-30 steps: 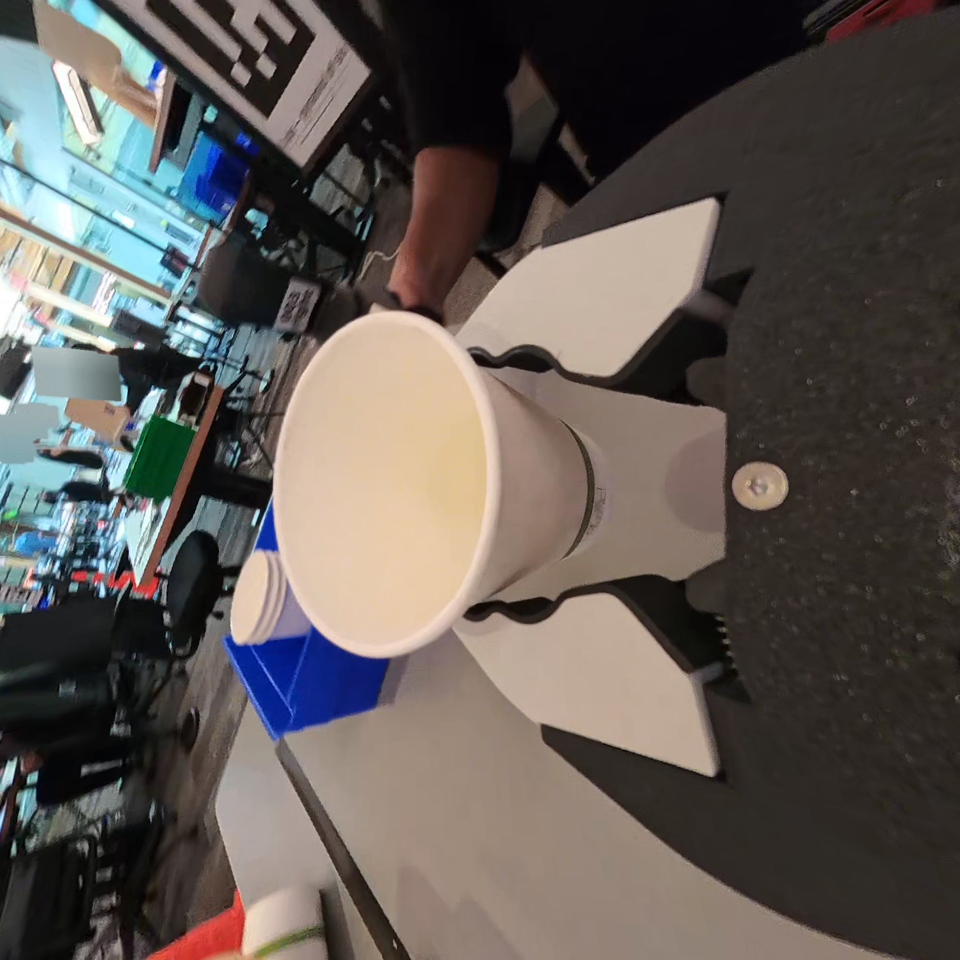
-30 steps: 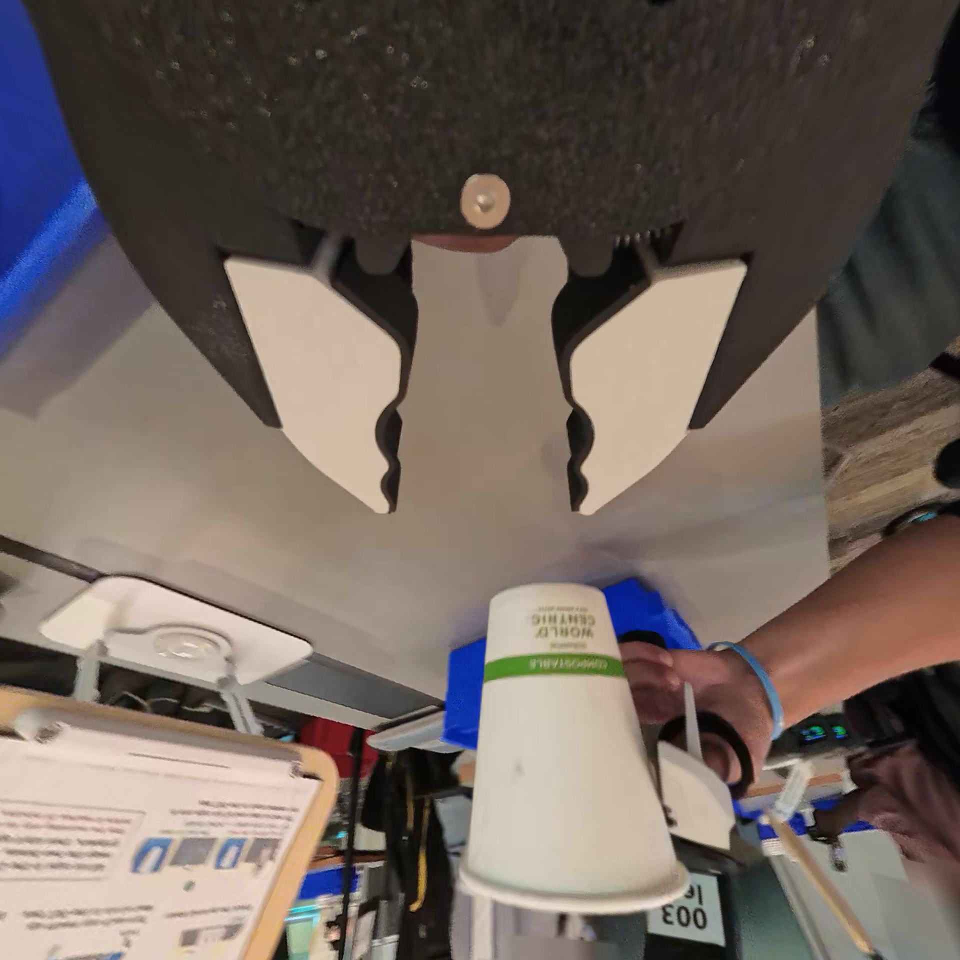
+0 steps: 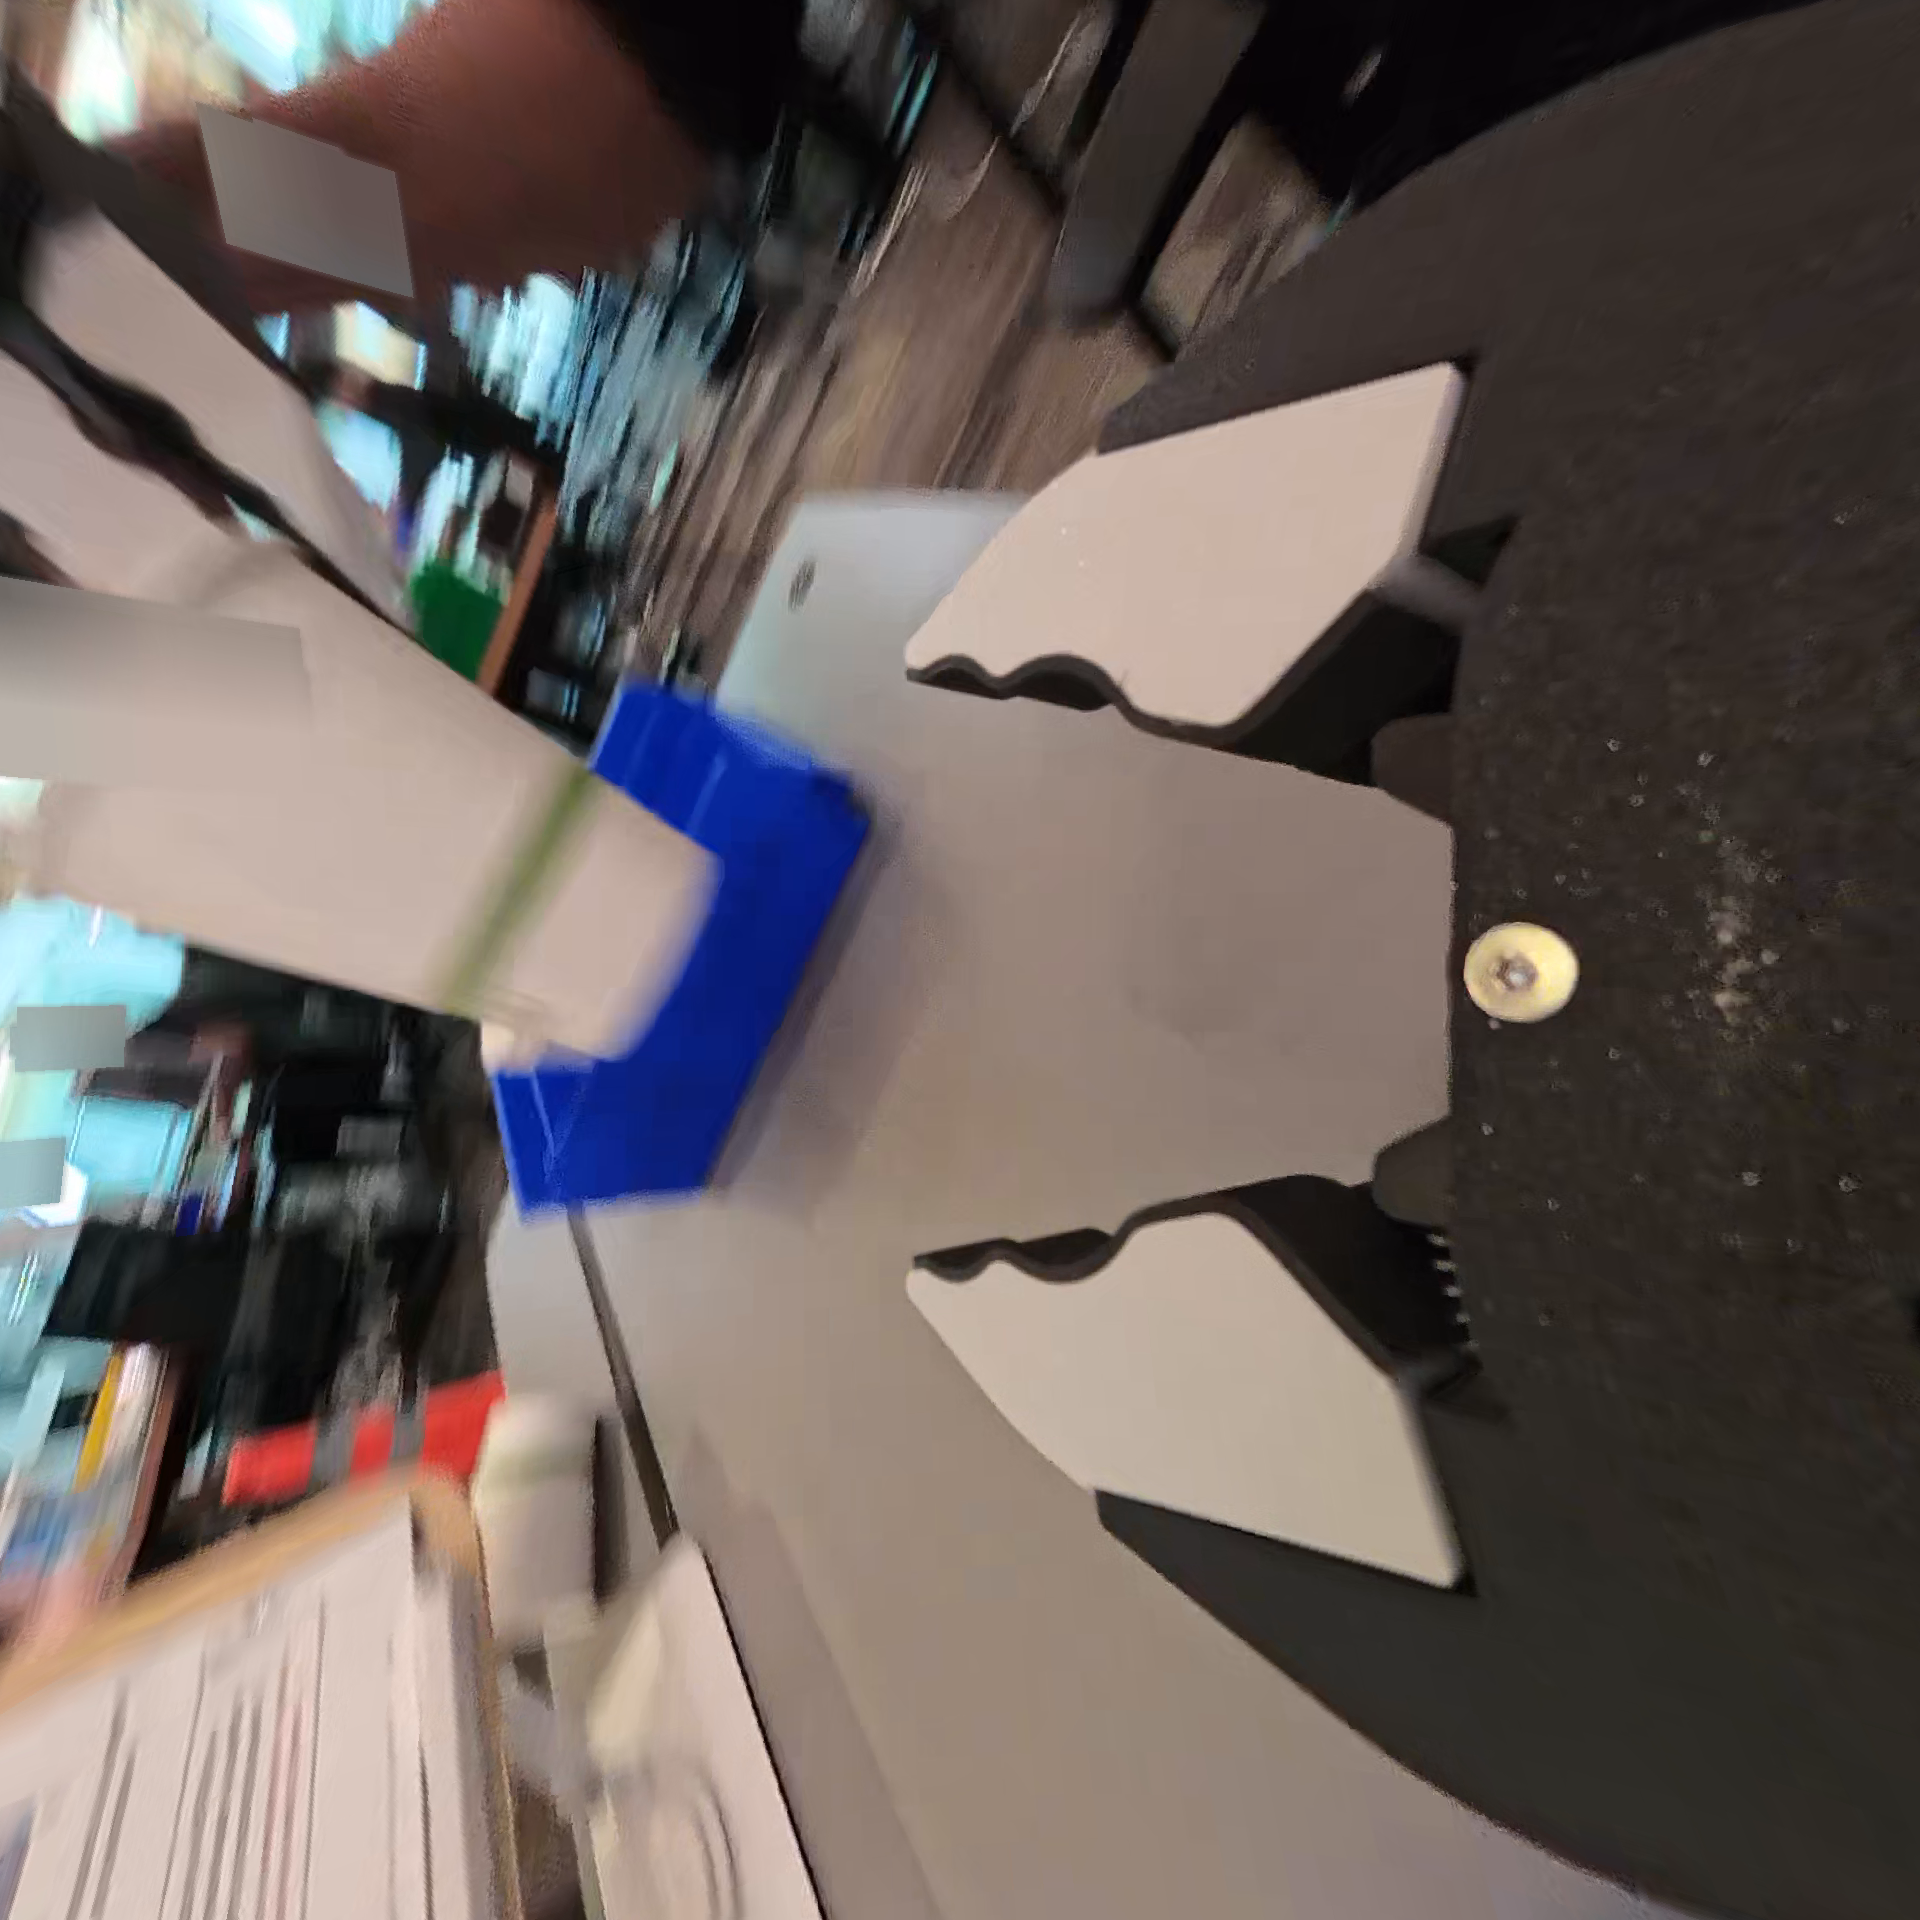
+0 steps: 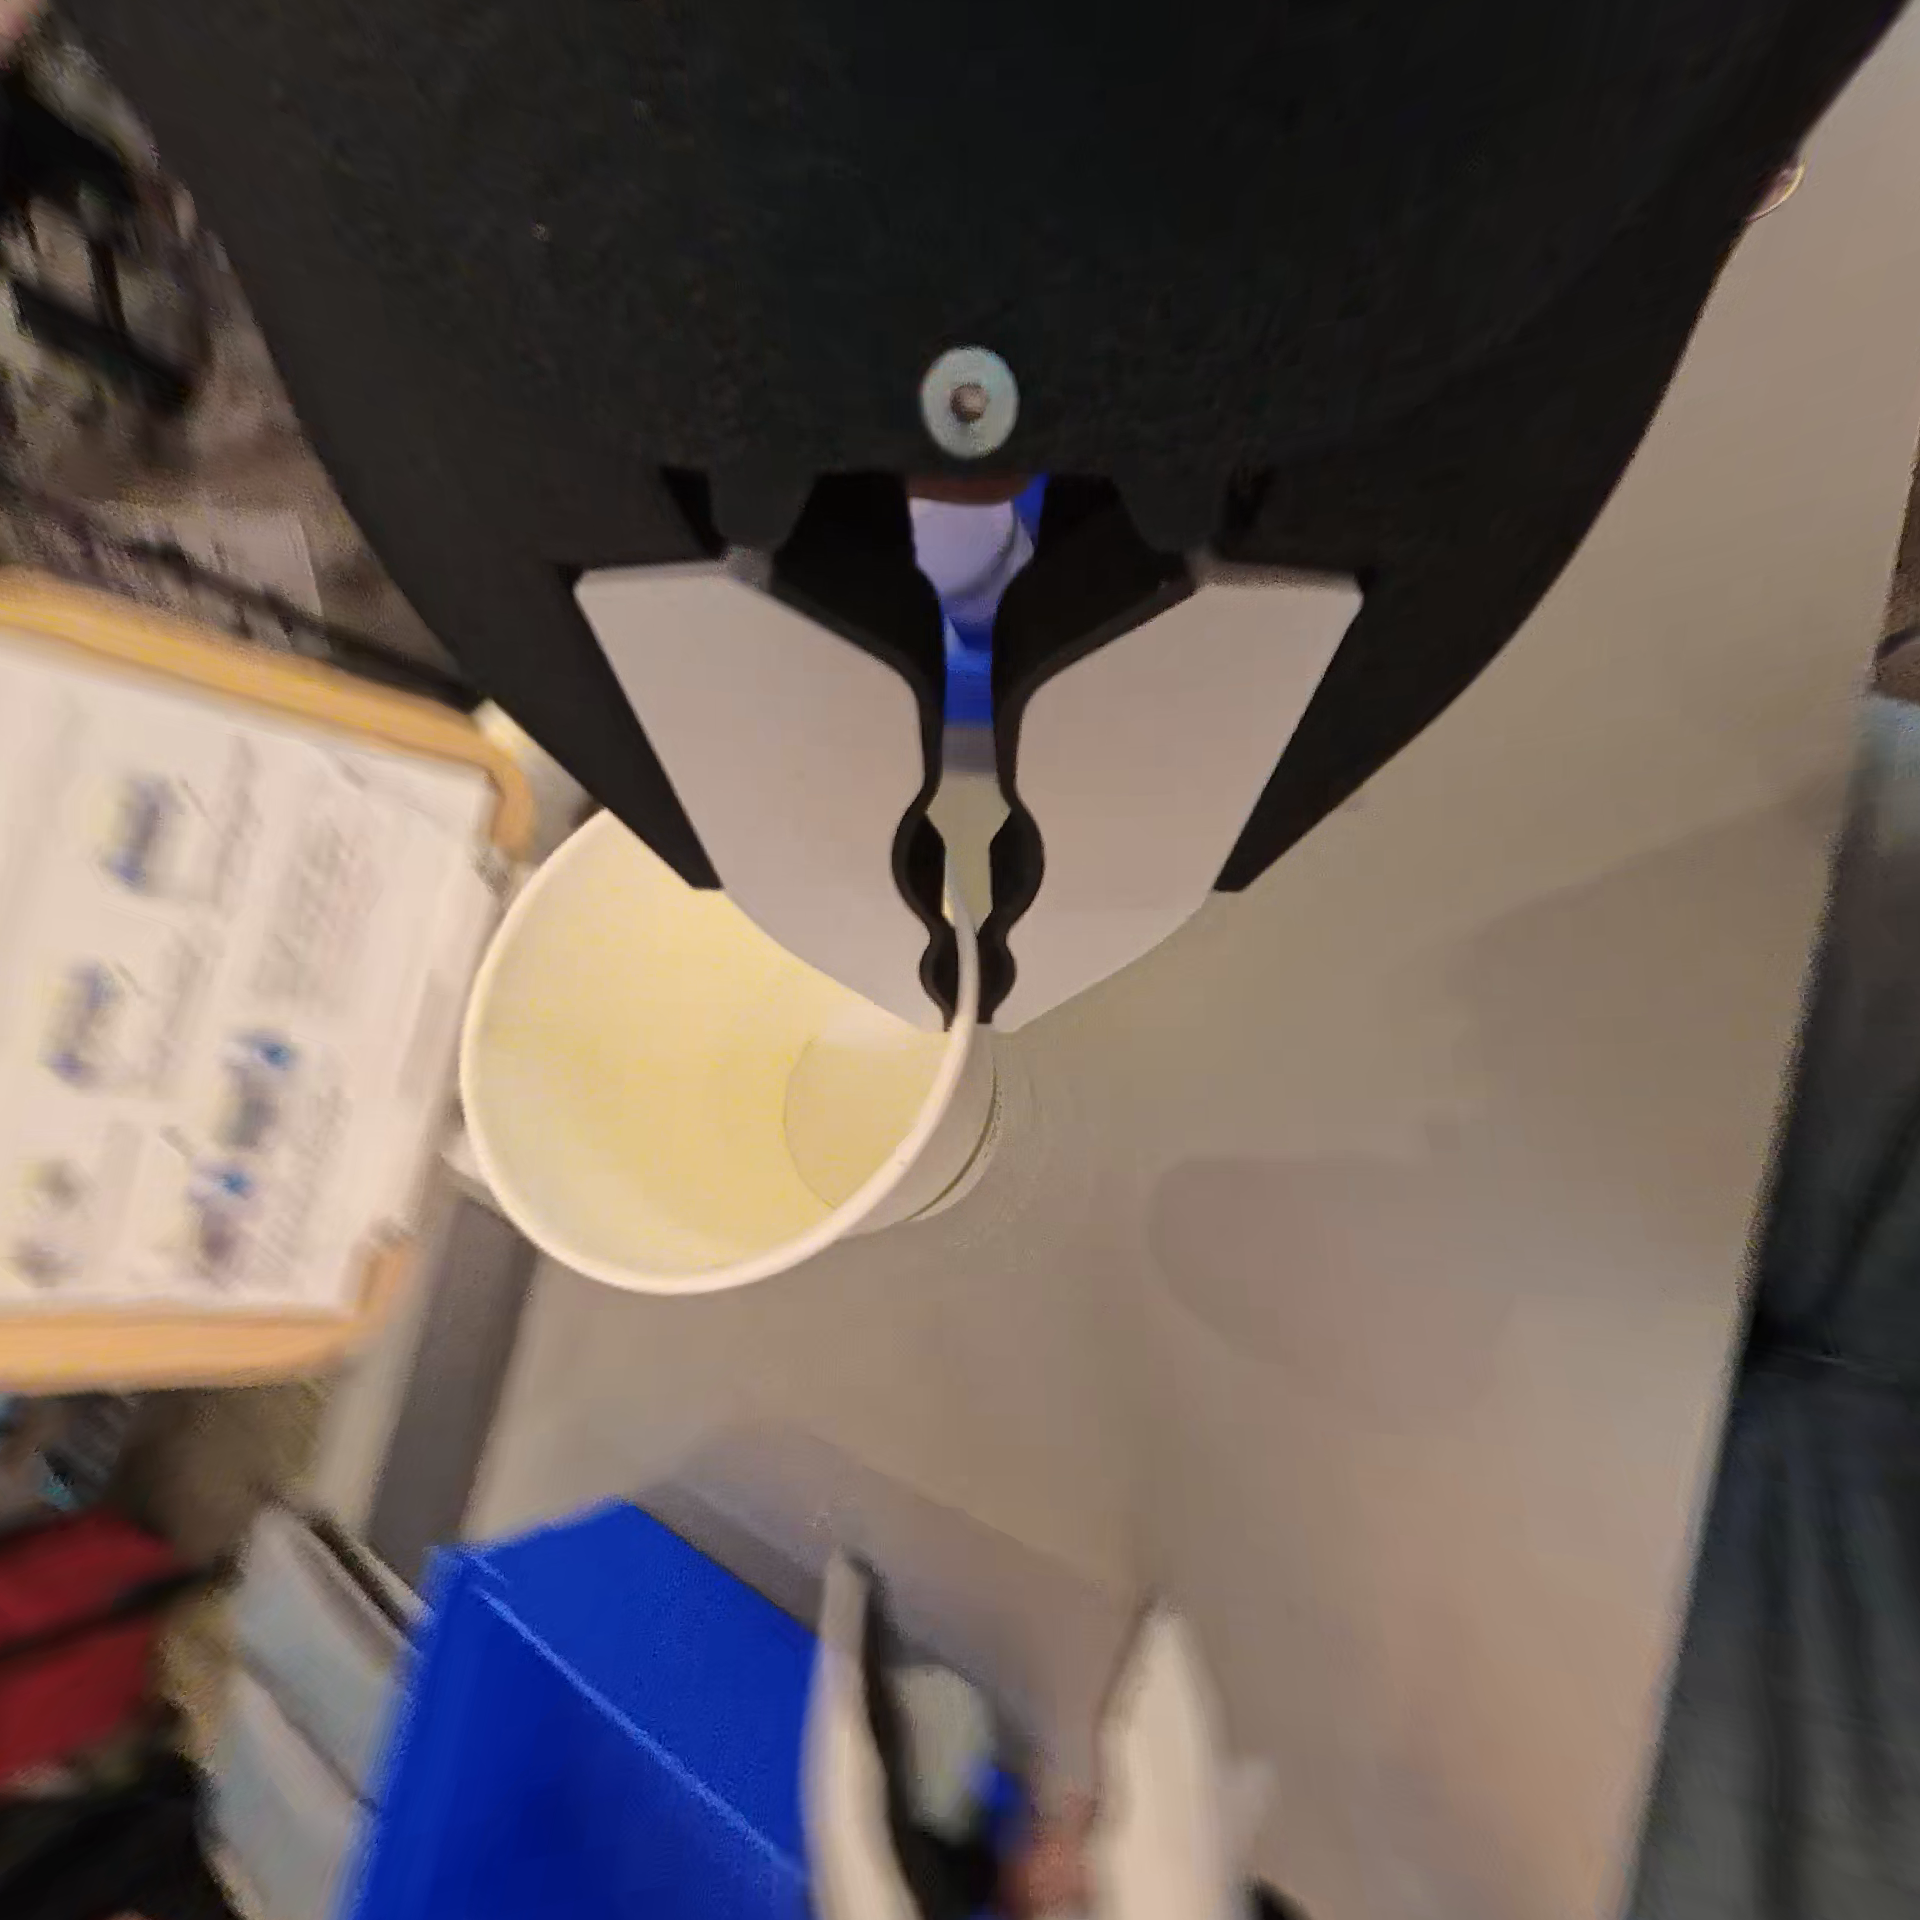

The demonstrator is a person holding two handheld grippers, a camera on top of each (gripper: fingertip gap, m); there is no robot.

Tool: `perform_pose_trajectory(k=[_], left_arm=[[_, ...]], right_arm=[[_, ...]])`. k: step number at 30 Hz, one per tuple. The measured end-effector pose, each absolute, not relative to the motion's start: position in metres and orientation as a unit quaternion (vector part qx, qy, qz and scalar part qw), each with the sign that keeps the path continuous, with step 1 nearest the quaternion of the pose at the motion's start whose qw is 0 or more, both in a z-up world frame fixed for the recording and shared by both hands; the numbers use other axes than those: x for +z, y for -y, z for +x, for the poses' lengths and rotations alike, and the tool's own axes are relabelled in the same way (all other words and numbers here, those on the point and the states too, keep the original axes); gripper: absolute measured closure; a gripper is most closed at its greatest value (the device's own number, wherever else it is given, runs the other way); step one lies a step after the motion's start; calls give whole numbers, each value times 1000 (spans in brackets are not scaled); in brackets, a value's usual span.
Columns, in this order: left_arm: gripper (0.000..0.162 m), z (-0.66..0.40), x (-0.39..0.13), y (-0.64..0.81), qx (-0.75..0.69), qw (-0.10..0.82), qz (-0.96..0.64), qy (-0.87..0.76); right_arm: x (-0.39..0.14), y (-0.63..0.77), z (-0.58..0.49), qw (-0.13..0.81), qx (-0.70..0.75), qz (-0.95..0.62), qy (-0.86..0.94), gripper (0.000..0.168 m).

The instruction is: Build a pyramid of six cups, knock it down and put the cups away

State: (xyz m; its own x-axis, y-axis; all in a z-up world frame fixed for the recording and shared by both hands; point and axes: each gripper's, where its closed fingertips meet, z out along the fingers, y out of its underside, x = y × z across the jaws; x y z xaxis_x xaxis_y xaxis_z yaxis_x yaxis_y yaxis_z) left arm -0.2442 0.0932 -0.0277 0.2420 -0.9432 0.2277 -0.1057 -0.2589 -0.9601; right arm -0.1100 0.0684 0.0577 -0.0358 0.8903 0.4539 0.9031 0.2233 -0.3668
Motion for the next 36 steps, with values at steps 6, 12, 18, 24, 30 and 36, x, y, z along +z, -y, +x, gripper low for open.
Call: perform_pose_trajectory(k=[6, 12, 18, 24, 30, 36], left_arm=[[66, -275, -78, -81, -329, 510, -729, -315], [65, -259, -82, -61, -331, 506, -721, -339], [65, -251, -90, -55, -348, 484, -723, -348], [65, -248, -100, -54, -358, 467, -729, -350], [65, -246, -102, -51, -366, 461, -726, -354], [65, -246, -101, -51, -366, 465, -724, -353]], right_arm=[[107, -138, 68, 299, -205, -779, 511, 166], [39, -161, 137, 206, -124, -860, 451, 166], [-15, -166, 142, 150, -86, -876, 451, 166], [-64, -157, 140, 93, -8, -895, 436, 164], [-91, -152, 134, 72, 35, -900, 429, 143], [-49, -168, 128, 171, -1, -890, 422, 135]])
